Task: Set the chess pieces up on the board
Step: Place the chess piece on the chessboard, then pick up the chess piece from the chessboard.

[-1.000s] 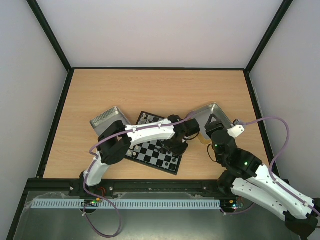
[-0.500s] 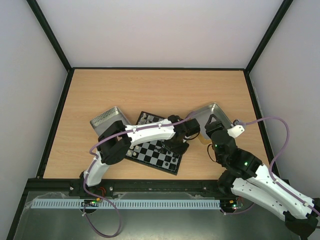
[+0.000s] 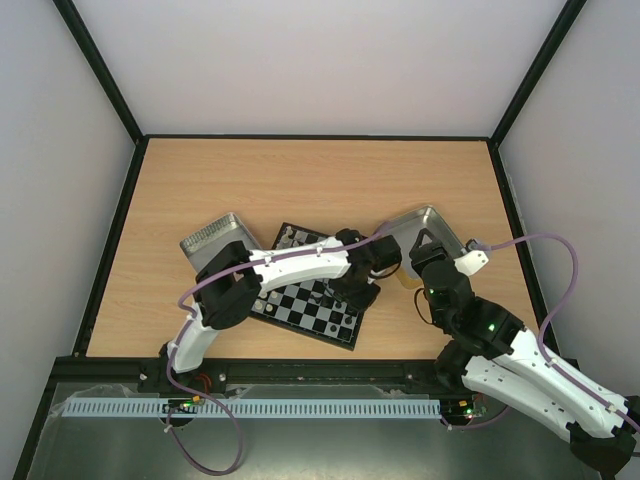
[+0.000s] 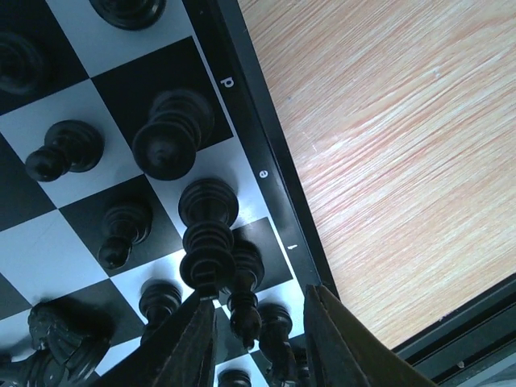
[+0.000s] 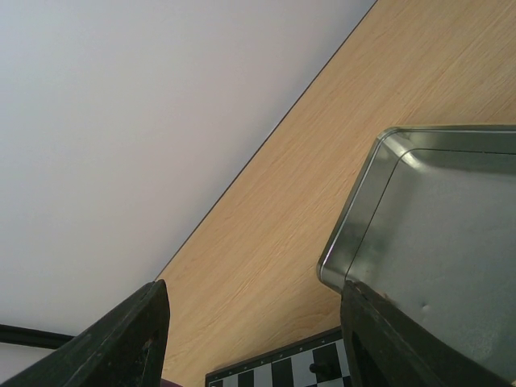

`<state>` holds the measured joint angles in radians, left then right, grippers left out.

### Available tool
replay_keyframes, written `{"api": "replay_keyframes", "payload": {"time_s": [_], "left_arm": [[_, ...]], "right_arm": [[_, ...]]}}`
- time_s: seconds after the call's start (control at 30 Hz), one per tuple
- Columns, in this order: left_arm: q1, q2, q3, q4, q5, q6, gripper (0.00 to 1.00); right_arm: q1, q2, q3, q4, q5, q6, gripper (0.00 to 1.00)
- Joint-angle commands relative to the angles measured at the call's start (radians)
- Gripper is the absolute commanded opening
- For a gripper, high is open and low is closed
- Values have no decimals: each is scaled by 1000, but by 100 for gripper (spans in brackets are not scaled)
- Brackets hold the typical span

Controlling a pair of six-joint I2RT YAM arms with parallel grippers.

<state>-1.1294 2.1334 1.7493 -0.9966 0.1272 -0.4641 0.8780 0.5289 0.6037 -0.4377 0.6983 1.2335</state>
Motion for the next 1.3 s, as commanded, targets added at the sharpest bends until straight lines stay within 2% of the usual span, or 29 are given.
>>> {"api": "replay_keyframes", "payload": {"time_s": [0.0, 0.17, 0.33, 0.47, 0.67, 0.83, 0.97, 1.1, 1.27], "left_arm": [[3, -64, 28, -22, 0, -4, 34], [35, -167, -22, 22, -15, -16, 37], [148, -413, -288, 268, -5, -99, 35], [261, -596, -468, 439, -24, -140, 36], [390, -824, -659, 576, -133, -159, 39], [512, -1005, -824, 681, -126, -172, 41], [535, -1097, -888, 720, -147, -154, 42], [548, -1141, -921, 731, -159, -140, 43], [559, -1153, -951, 740, -140, -133, 43]], "right_arm": [[0, -9, 7, -18, 28, 5, 58], [-1, 9, 13, 8, -9, -23, 57], [-1, 67, 22, 134, -140, -202, 58], [-1, 202, 82, 186, -270, -338, 59], [0, 484, 215, 226, -552, -509, 59], [21, 698, 336, 161, -742, -617, 55], [115, 848, 439, 29, -689, -683, 54], [169, 964, 490, -89, -708, -703, 51], [188, 1017, 471, -148, -771, -727, 40]]}}
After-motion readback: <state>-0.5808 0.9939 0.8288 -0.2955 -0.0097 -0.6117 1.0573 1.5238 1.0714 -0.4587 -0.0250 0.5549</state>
